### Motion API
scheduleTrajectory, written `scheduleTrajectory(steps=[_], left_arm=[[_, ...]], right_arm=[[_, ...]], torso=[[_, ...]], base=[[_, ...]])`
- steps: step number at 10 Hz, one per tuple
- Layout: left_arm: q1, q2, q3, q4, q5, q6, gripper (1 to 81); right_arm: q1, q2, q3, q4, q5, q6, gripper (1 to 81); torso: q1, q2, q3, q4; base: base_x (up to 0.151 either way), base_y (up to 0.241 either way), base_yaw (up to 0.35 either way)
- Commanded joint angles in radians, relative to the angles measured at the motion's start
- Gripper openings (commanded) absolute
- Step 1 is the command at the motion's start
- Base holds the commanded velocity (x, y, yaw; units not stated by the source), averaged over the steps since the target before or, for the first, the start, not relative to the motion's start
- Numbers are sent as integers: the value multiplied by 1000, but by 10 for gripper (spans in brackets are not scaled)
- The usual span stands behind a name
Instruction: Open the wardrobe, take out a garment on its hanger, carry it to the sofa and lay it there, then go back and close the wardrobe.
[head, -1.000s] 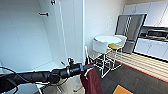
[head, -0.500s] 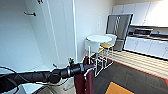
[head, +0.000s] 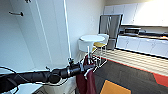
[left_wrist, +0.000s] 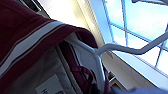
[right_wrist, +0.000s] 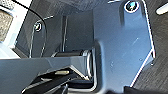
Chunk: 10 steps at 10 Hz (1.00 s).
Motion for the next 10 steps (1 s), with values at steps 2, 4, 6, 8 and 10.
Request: scheduleTrajectory(steps=[2, 4, 6, 8, 10], left_arm=[[-173, 0, 40, 60, -99, 32, 10], [-173, 1, 42, 60, -99, 32, 10], [-173, 9, 45, 60, -99, 34, 10], [-173, 12, 47, 61, -99, 34, 10], [-173, 12, 47, 61, -99, 34, 10]], right_arm=[[33, 1, 2, -1, -45, 0, 811], [33, 0, 2, -1, -45, 0, 811], [33, 0, 0, -1, -45, 0, 811], [33, 0, -1, -1, -43, 0, 811], [28, 0, -3, -1, -40, 0, 811]], torso=[[0, 0, 0, 10], [0, 0, 0, 9], [0, 0, 0, 9], [0, 0, 0, 9], [0, 0, 0, 9]], base=[[0, 0, -281], [0, 0, -281], [0, 0, -281], [0, 0, -281], [0, 0, -281]])
